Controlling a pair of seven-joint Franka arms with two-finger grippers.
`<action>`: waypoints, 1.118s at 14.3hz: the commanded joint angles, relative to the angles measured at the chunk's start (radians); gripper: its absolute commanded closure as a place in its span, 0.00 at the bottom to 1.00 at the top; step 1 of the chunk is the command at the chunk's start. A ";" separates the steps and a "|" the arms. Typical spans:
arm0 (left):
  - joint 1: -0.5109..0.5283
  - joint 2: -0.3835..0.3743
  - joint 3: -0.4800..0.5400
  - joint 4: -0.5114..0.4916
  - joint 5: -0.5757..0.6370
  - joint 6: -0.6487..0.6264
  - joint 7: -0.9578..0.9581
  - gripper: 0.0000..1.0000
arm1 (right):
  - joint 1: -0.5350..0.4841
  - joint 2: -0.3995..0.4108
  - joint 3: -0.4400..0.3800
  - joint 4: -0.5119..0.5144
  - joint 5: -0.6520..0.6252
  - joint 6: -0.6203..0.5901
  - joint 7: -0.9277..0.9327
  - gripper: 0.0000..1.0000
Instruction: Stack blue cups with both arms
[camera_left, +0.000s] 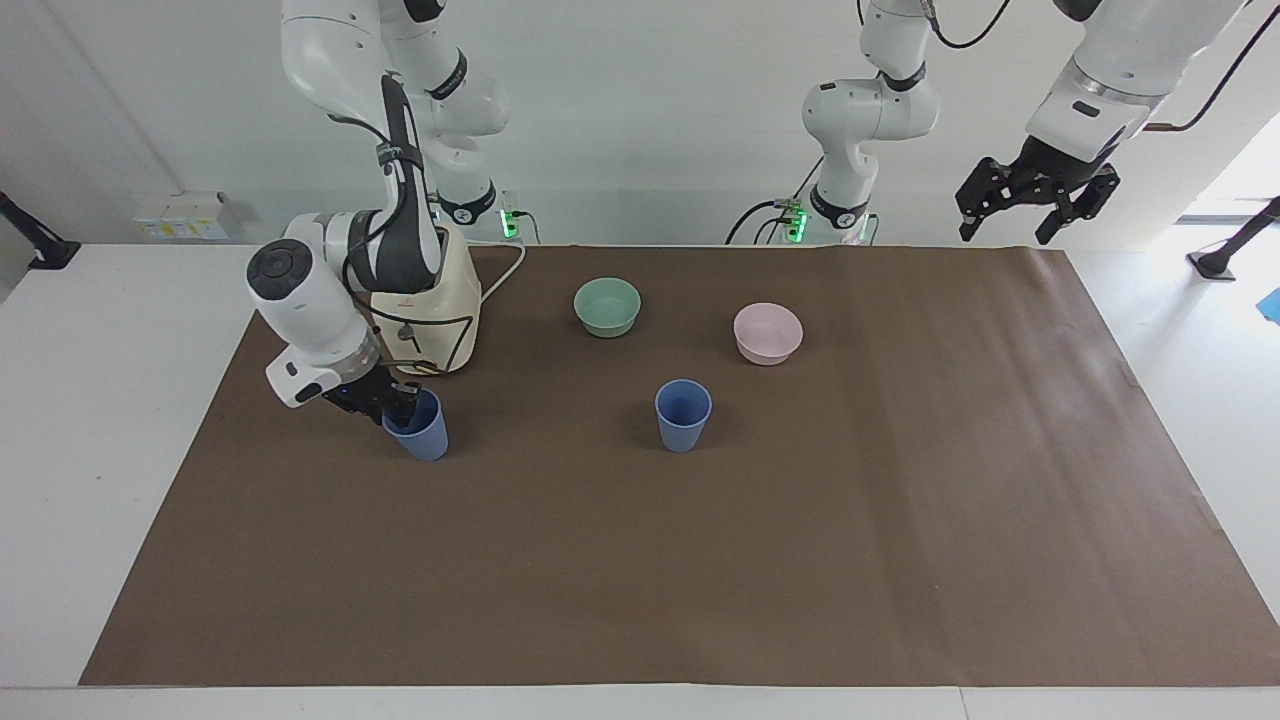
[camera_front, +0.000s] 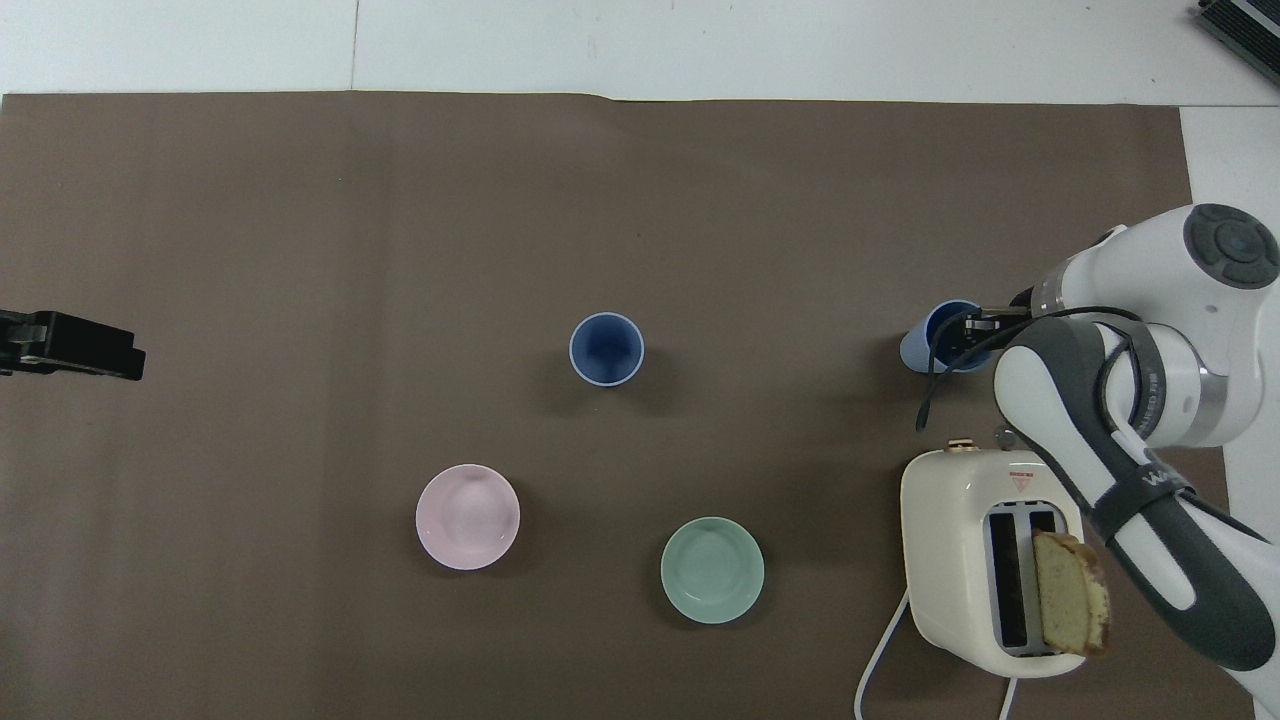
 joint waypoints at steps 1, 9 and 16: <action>0.005 -0.024 0.000 -0.022 -0.009 -0.015 -0.005 0.00 | -0.004 -0.004 0.004 -0.004 0.000 0.002 0.012 1.00; 0.005 -0.024 0.000 -0.020 -0.007 -0.009 -0.011 0.00 | 0.080 0.005 0.006 0.151 -0.003 -0.172 0.174 1.00; 0.005 -0.026 0.002 -0.032 -0.010 0.042 -0.011 0.00 | 0.225 0.002 0.025 0.347 0.061 -0.329 0.370 1.00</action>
